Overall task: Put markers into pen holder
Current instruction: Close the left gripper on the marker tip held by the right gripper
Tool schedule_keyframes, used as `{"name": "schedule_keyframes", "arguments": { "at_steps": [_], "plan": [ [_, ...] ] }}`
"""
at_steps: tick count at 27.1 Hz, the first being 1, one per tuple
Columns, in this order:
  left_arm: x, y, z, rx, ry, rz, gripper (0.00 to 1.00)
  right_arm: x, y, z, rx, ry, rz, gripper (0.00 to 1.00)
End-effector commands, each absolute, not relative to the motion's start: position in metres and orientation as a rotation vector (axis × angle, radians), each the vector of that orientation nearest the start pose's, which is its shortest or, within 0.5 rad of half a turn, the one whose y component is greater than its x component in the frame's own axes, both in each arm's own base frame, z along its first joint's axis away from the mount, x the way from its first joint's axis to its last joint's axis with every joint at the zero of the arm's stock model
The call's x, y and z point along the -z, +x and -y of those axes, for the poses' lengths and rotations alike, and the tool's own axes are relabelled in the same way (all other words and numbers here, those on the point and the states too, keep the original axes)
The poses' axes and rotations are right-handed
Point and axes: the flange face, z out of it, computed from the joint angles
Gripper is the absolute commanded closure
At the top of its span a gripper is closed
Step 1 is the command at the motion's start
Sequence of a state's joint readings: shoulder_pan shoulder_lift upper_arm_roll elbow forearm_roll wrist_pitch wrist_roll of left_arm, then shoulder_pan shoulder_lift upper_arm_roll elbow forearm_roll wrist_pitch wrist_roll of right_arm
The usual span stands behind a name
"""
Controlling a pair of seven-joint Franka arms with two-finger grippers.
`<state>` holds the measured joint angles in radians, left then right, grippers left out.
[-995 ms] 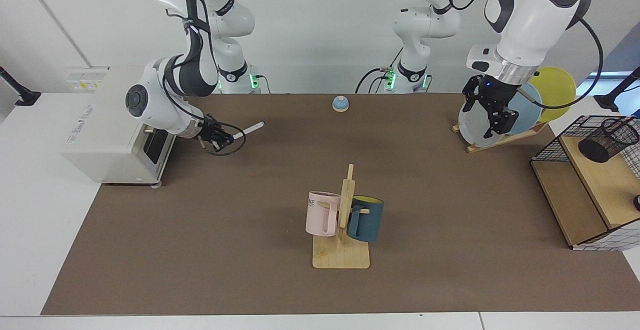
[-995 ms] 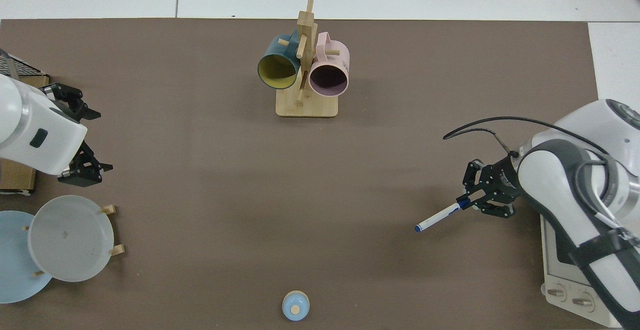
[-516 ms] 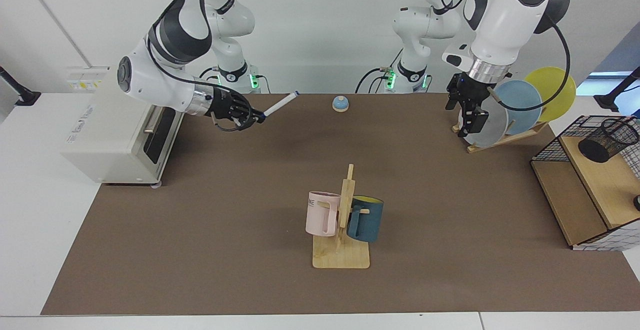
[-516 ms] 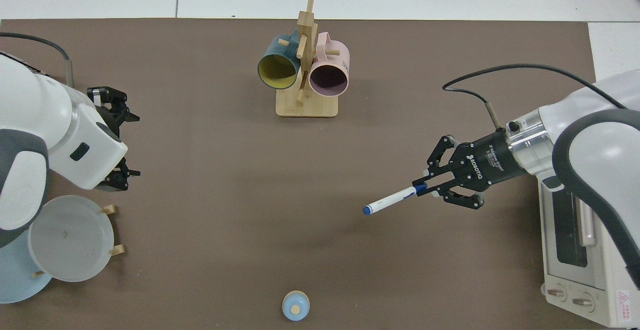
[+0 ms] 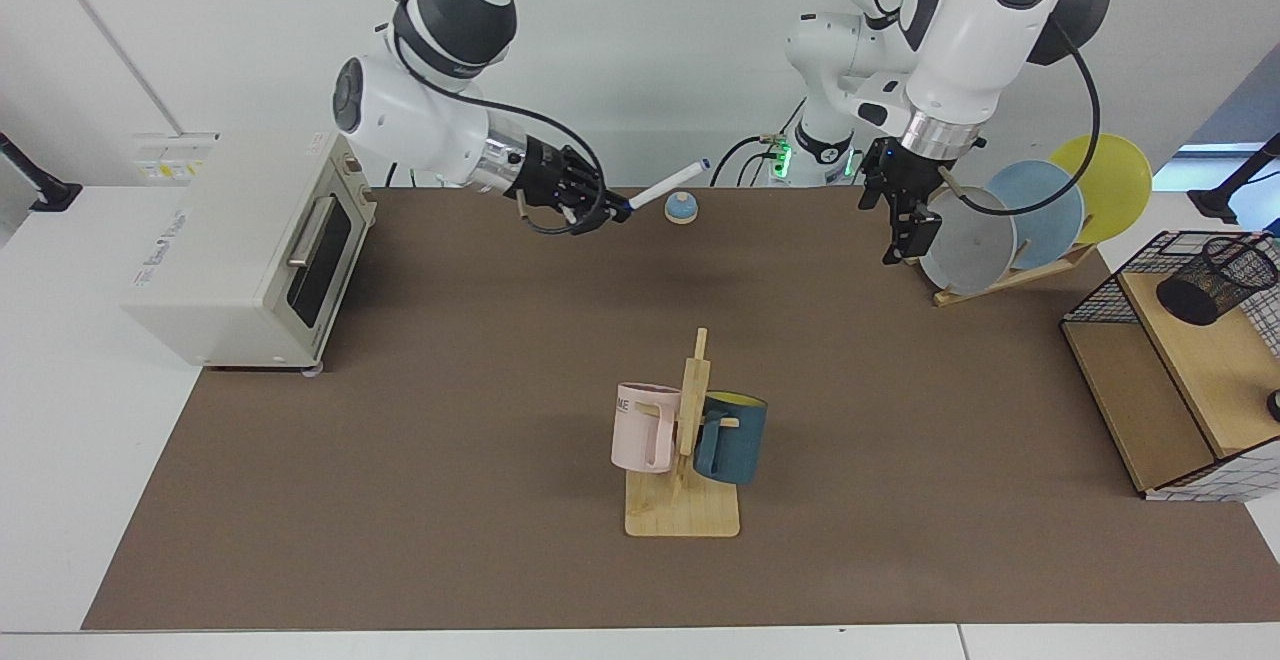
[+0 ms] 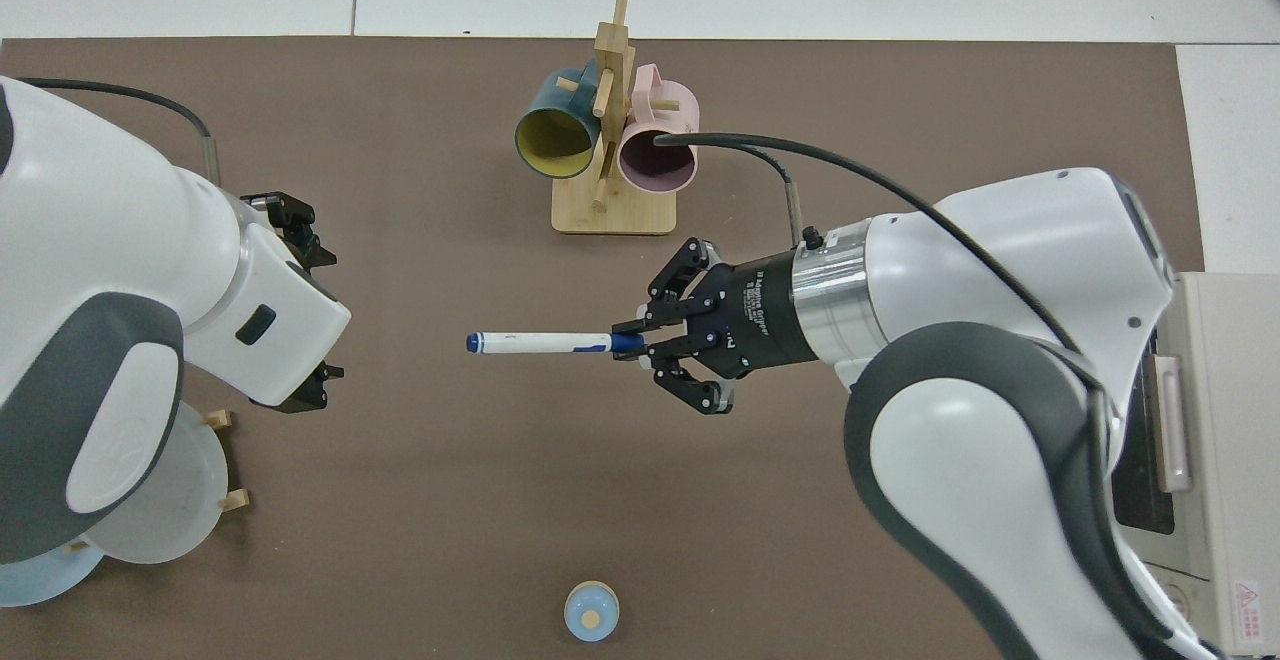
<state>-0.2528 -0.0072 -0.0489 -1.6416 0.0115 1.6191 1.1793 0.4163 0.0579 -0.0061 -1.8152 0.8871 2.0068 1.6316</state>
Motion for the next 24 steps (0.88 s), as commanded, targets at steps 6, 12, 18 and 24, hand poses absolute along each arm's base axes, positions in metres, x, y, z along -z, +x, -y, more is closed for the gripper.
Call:
{"name": "schedule_keyframes", "arguments": {
  "at_steps": [6, 12, 18, 24],
  "plan": [
    [-0.636, 0.501, 0.215, -0.111, -2.267, -1.904, 0.00, -0.528, 0.528, -0.327, -0.813, -1.605, -1.850, 1.00],
    [-0.634, 0.506, 0.219, -0.075, -2.252, -1.920, 0.00, -0.521, 0.527, -0.333, -0.808, -1.605, -1.856, 1.00],
    [-0.624, 0.512, 0.230, -0.032, -2.234, -1.964, 0.00, -0.518, 0.526, -0.332, -0.810, -1.607, -1.863, 1.00],
    [-0.617, 0.507, 0.252, -0.007, -2.225, -2.027, 0.00, -0.518, 0.526, -0.332, -0.801, -1.604, -1.872, 1.00]
  ]
}}
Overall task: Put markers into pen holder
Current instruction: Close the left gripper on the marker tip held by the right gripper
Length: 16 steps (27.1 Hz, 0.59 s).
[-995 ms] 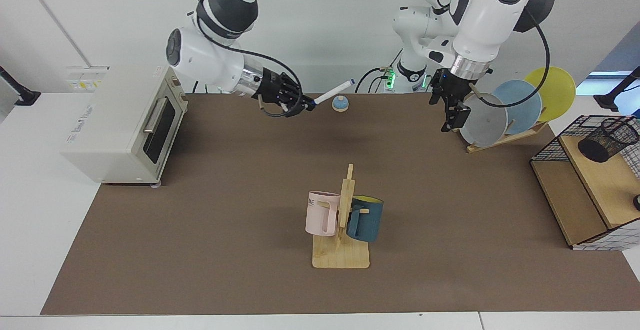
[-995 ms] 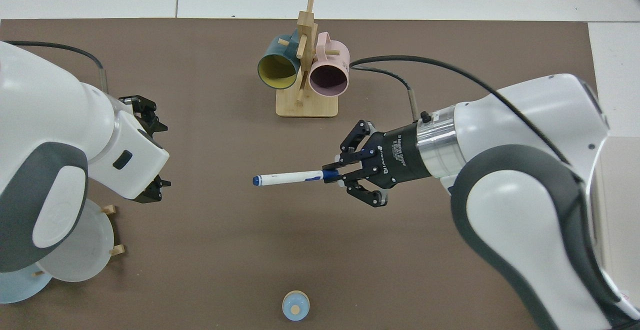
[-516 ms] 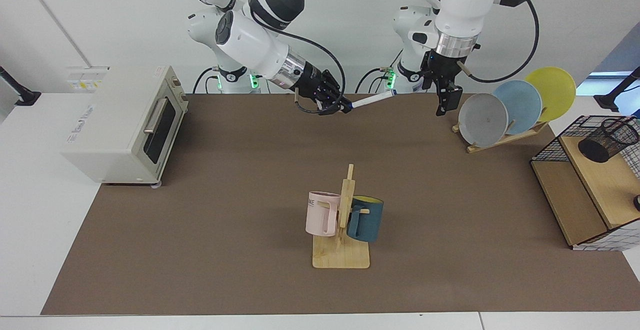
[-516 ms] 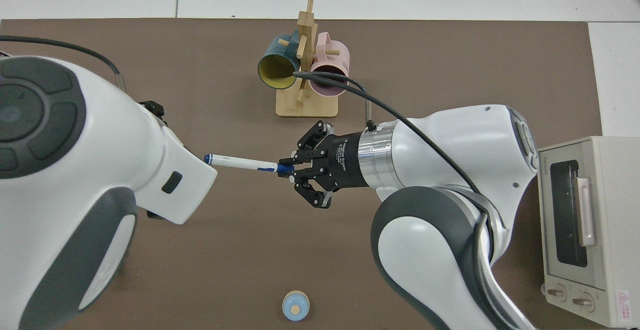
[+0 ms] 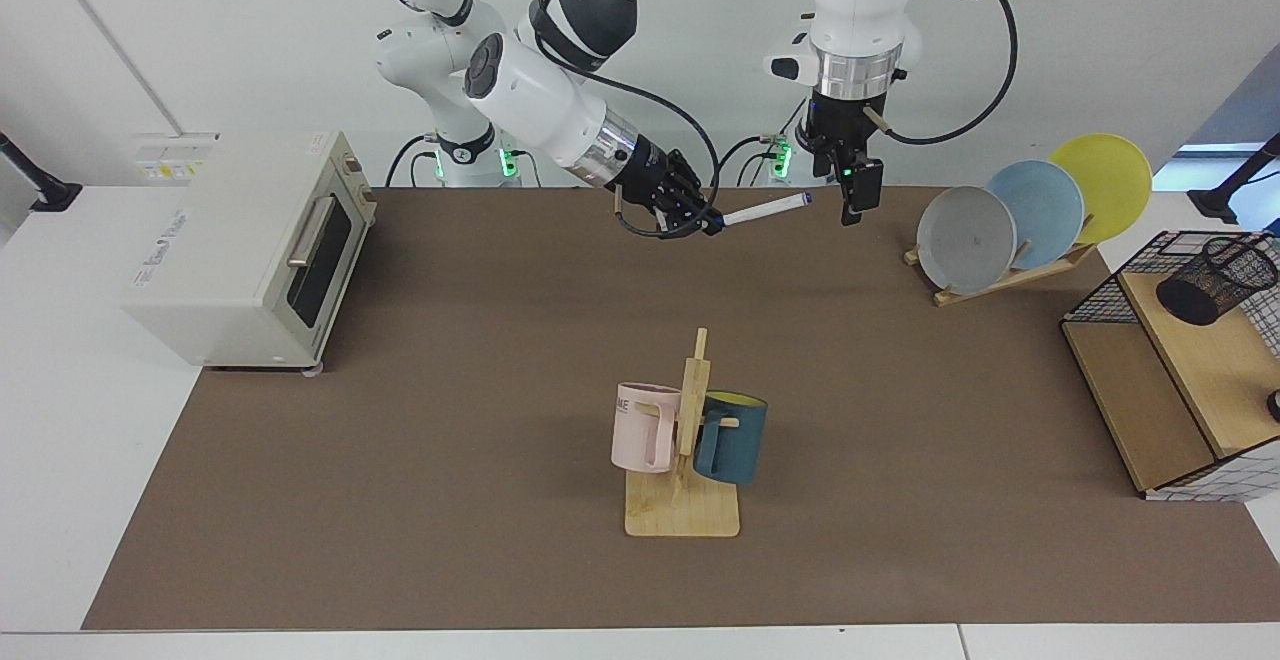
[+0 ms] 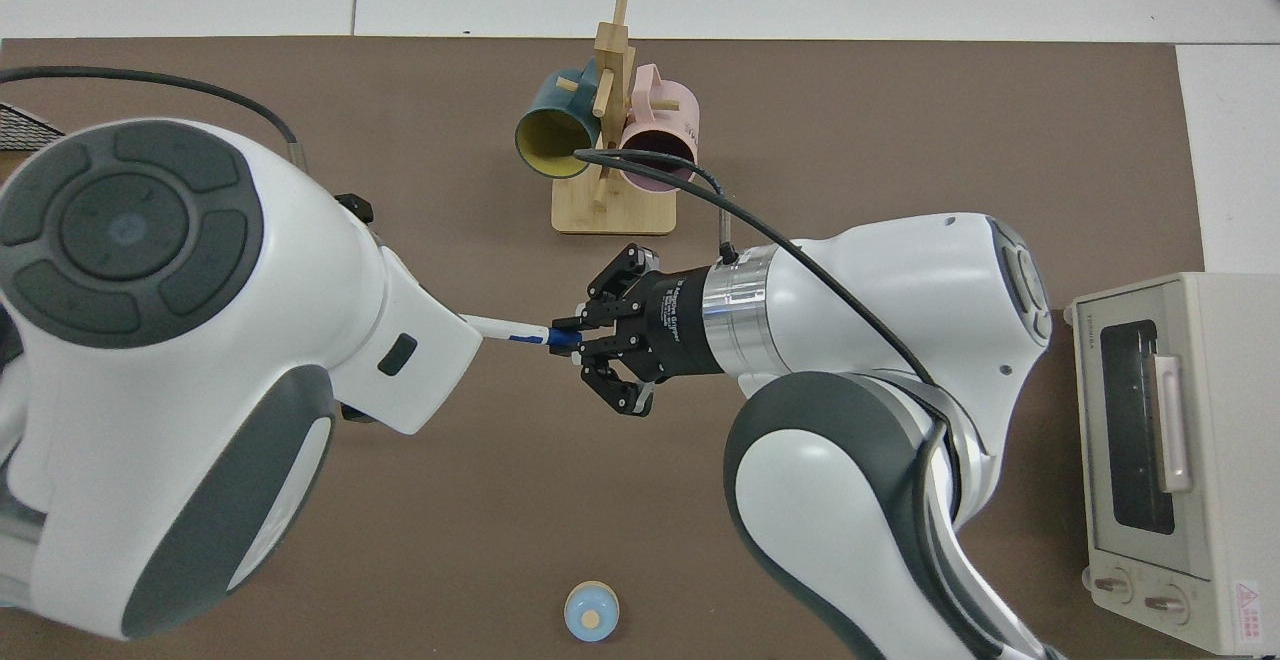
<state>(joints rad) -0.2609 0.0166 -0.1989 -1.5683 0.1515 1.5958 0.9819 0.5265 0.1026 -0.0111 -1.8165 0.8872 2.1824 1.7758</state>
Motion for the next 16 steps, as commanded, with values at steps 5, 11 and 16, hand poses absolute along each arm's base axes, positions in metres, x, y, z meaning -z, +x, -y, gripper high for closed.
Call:
{"name": "schedule_keyframes", "arguments": {
  "at_steps": [5, 11, 16],
  "plan": [
    [-0.612, 0.508, 0.264, 0.014, -2.217, -2.054, 0.00, -0.518, 0.523, -0.337, -0.789, -1.649, -1.831, 1.00],
    [-0.609, 0.505, 0.270, 0.021, -2.196, -2.083, 0.40, -0.518, 0.523, -0.337, -0.789, -1.649, -1.831, 1.00],
    [-0.609, 0.505, 0.270, 0.027, -2.164, -2.115, 1.00, -0.518, 0.523, -0.337, -0.788, -1.650, -1.830, 1.00]
  ]
}}
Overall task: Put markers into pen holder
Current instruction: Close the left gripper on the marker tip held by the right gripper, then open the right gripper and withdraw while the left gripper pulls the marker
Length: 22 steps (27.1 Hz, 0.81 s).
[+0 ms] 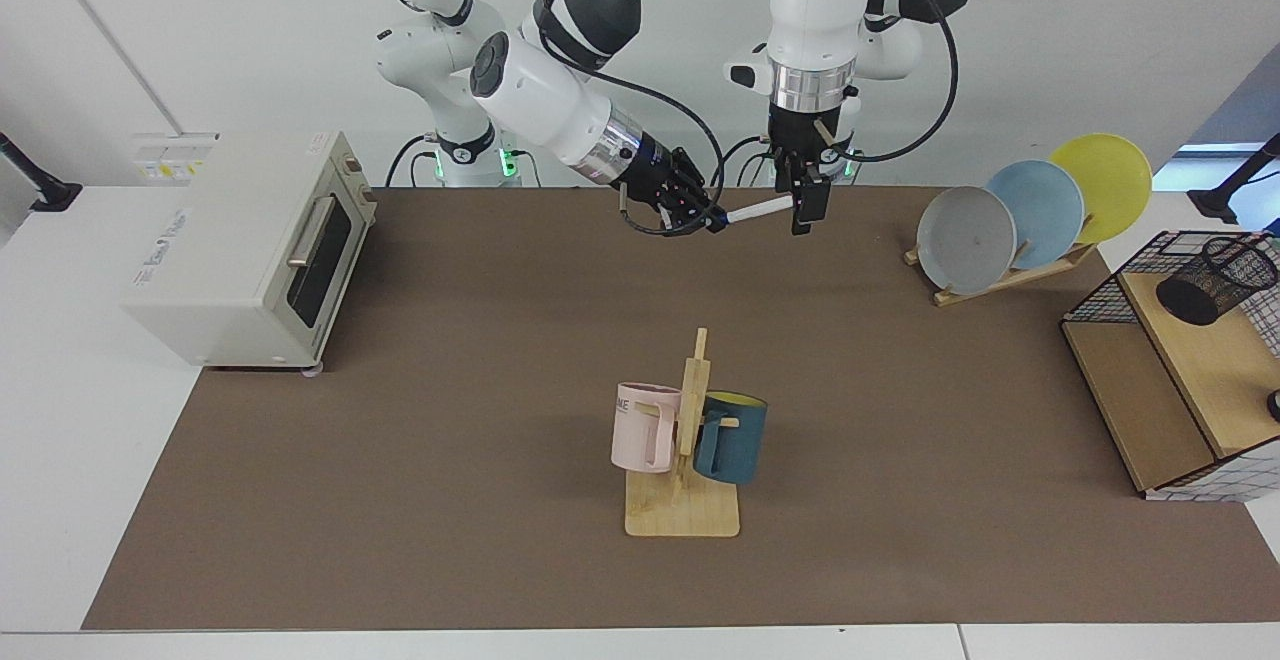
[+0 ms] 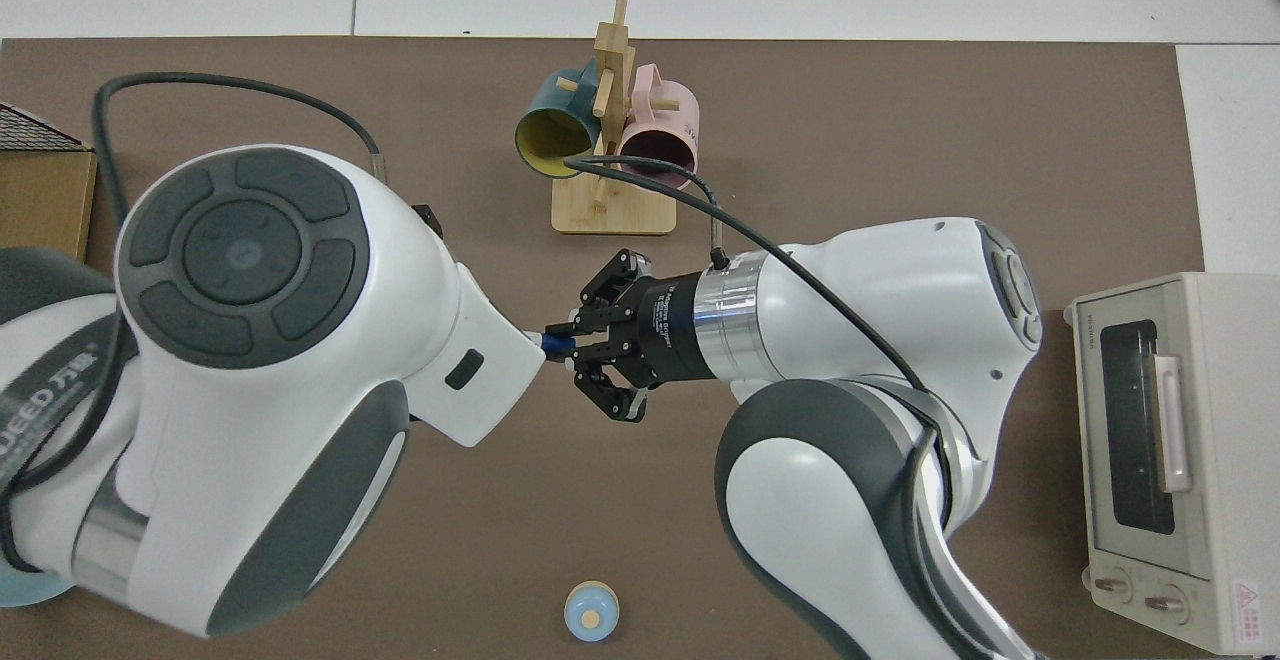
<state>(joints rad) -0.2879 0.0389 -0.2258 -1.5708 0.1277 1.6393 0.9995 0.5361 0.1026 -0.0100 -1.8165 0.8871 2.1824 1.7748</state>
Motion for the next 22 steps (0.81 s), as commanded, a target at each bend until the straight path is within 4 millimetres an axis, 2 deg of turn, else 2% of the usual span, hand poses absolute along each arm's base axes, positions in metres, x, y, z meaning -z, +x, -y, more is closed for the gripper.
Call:
{"name": "schedule_keyframes", "arguments": {
  "at_steps": [1, 7, 15, 16, 17, 18, 19, 22],
  "plan": [
    [-0.608, 0.505, 0.269, 0.025, -2.168, -2.112, 1.00, -0.518, 0.523, -0.337, -0.789, -1.651, -1.830, 1.00],
    [-0.608, 0.506, 0.268, 0.023, -2.172, -2.109, 1.00, -0.518, 0.524, -0.336, -0.791, -1.650, -1.832, 1.00],
    [-0.607, 0.511, 0.256, 0.007, -2.197, -2.087, 1.00, -0.517, 0.523, -0.336, -0.791, -1.659, -1.830, 1.00],
    [-0.607, 0.512, 0.254, 0.007, -2.199, -2.083, 1.00, -0.517, 0.523, -0.336, -0.791, -1.659, -1.830, 0.93],
    [-0.607, 0.513, 0.251, 0.004, -2.204, -2.078, 1.00, -0.516, 0.523, -0.336, -0.791, -1.662, -1.830, 0.68],
    [-0.607, 0.516, 0.246, 0.003, -2.215, -2.067, 1.00, -0.516, 0.522, -0.336, -0.791, -1.667, -1.830, 0.25],
    [-0.607, 0.519, 0.239, 0.004, -2.229, -2.051, 1.00, -0.517, 0.522, -0.335, -0.784, -1.677, -1.827, 0.00],
    [-0.606, 0.526, 0.223, -0.004, -2.260, -2.016, 1.00, -0.520, 0.517, -0.335, -0.683, -1.823, -1.753, 0.00]
  ]
}}
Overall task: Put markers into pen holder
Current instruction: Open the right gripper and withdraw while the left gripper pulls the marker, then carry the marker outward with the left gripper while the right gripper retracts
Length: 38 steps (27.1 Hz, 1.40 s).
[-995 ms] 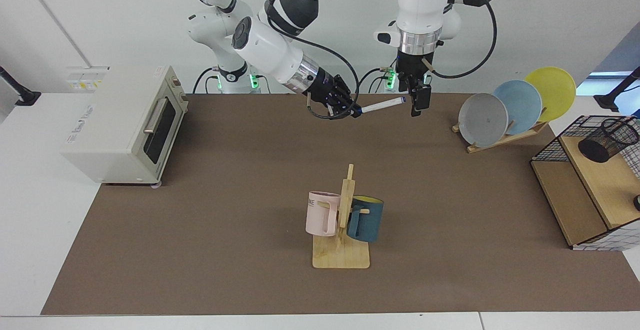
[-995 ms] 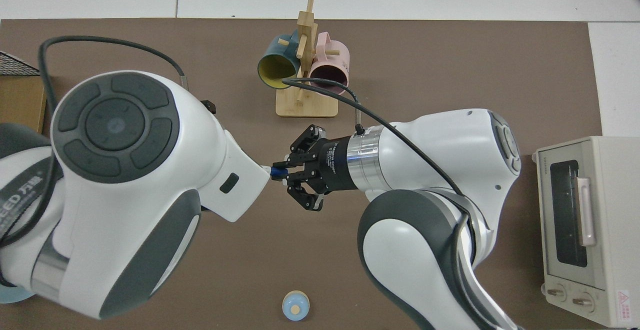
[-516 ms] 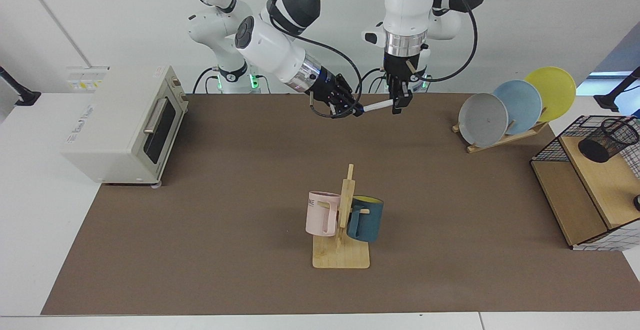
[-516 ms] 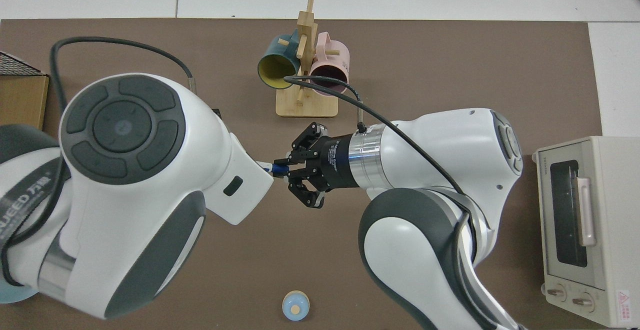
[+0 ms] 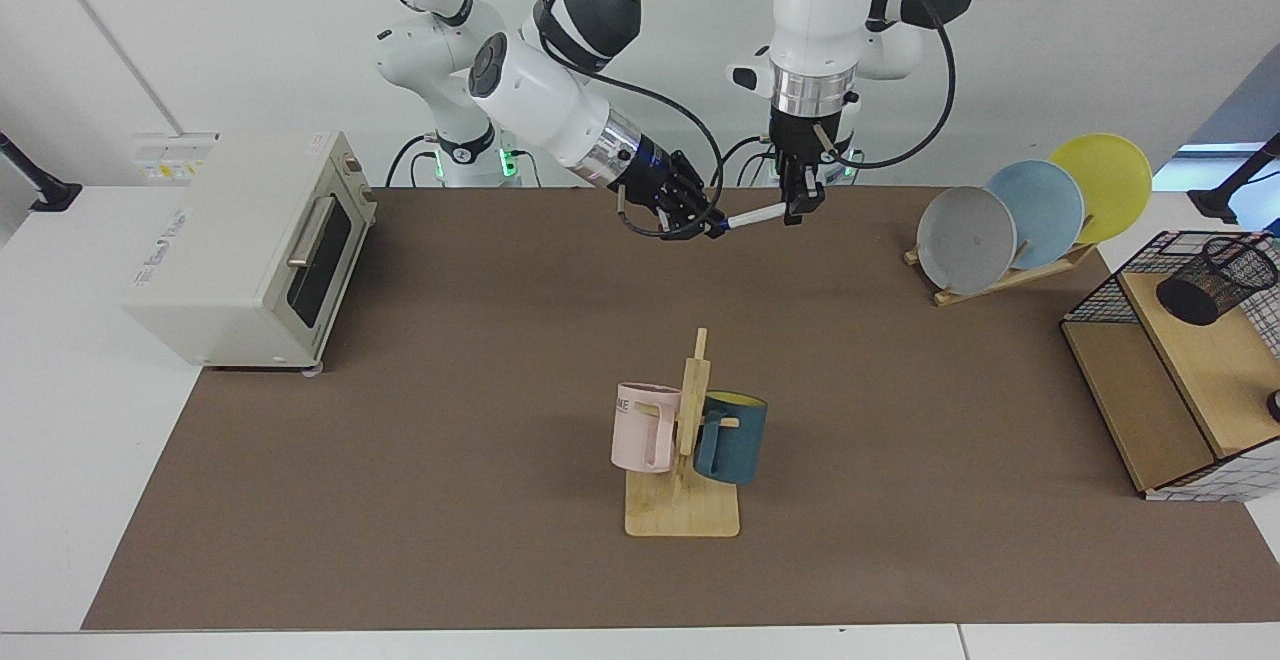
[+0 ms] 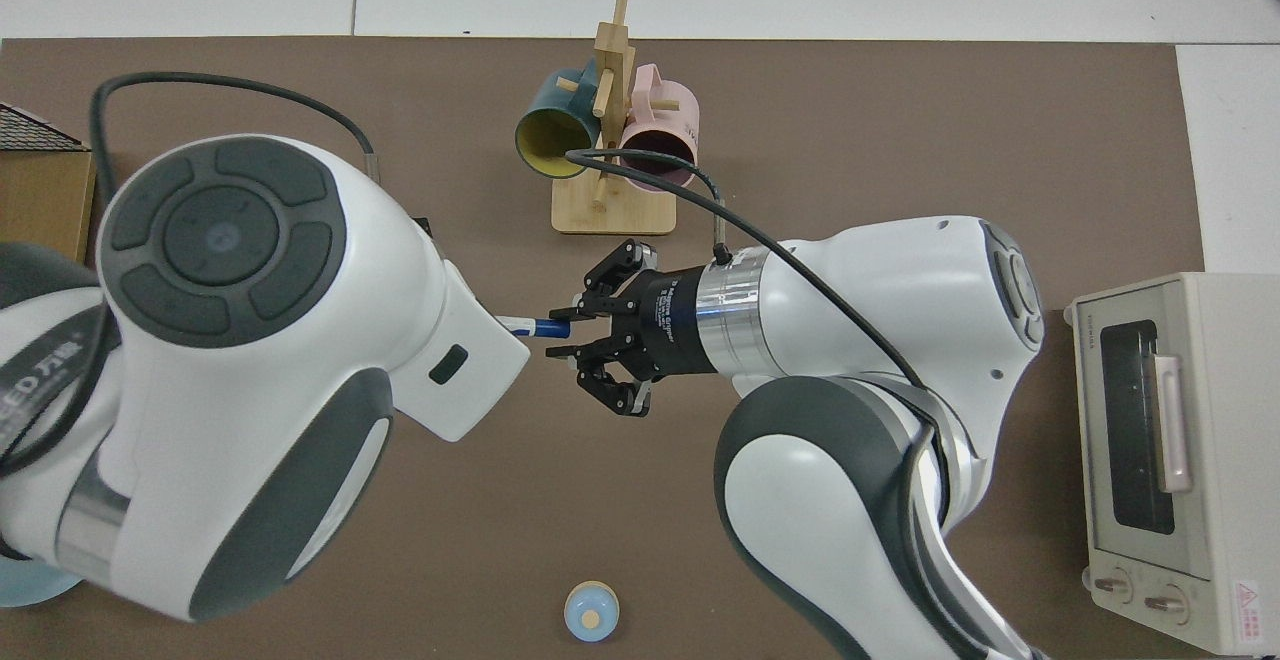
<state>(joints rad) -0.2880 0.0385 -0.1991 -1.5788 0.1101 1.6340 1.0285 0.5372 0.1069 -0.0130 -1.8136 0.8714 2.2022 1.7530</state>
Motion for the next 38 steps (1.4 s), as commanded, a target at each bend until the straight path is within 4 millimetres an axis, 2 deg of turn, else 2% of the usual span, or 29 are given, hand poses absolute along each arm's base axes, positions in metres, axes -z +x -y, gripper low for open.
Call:
{"name": "schedule_keyframes", "arguments": {
  "at_steps": [1, 4, 7, 10, 15, 19, 24, 27, 30, 33, 35, 38],
  "plan": [
    [-0.607, 0.530, 0.214, -0.008, -2.277, -1.997, 1.00, -0.523, 0.514, -0.334, -0.647, -1.898, -1.718, 0.00],
    [-0.605, 0.539, 0.188, -0.023, -2.325, -1.940, 1.00, -0.527, 0.503, -0.326, -0.588, -2.095, -1.620, 0.00],
    [-0.605, 0.546, 0.163, -0.041, -2.367, -1.884, 1.00, -0.530, 0.497, -0.306, -0.551, -2.289, -1.477, 0.00],
    [-0.602, 0.552, 0.140, -0.058, -2.400, -1.832, 1.00, -0.534, 0.497, -0.275, -0.512, -2.459, -1.313, 0.00],
    [-0.596, 0.561, 0.090, -0.102, -2.457, -1.719, 1.00, -0.546, 0.500, -0.205, -0.414, -2.715, -0.986, 0.00],
    [-0.595, 0.566, 0.046, -0.129, -2.507, -1.617, 1.00, -0.551, 0.507, -0.155, -0.347, -2.838, -0.734, 0.00],
    [-0.597, 0.568, -0.009, -0.177, -2.531, -1.488, 1.00, -0.564, 0.511, -0.108, -0.213, -2.971, -0.402, 0.00],
    [-0.601, 0.575, -0.040, -0.160, -2.492, -1.447, 1.00, -0.573, 0.514, -0.094, -0.135, -3.039, -0.183, 0.00],
    [-0.608, 0.582, -0.079, -0.132, -2.389, -1.476, 1.00, -0.577, 0.518, -0.081, -0.090, -3.086, -0.050, 0.00],
    [-0.607, 0.582, -0.117, -0.166, -2.337, -1.533, 1.00, -0.577, 0.521, -0.070, -0.065, -3.148, 0.011, 0.00],
    [-0.616, 0.580, -0.140, -0.191, -2.311, -1.530, 1.00, -0.583, 0.528, -0.066, 0.023, -3.193, 0.027, 0.00],
    [-0.619, 0.579, -0.163, -0.274, -2.287, -1.501, 1.00, -0.587, 0.533, -0.063, 0.090, -3.222, 0.032, 0.00]
  ]
}}
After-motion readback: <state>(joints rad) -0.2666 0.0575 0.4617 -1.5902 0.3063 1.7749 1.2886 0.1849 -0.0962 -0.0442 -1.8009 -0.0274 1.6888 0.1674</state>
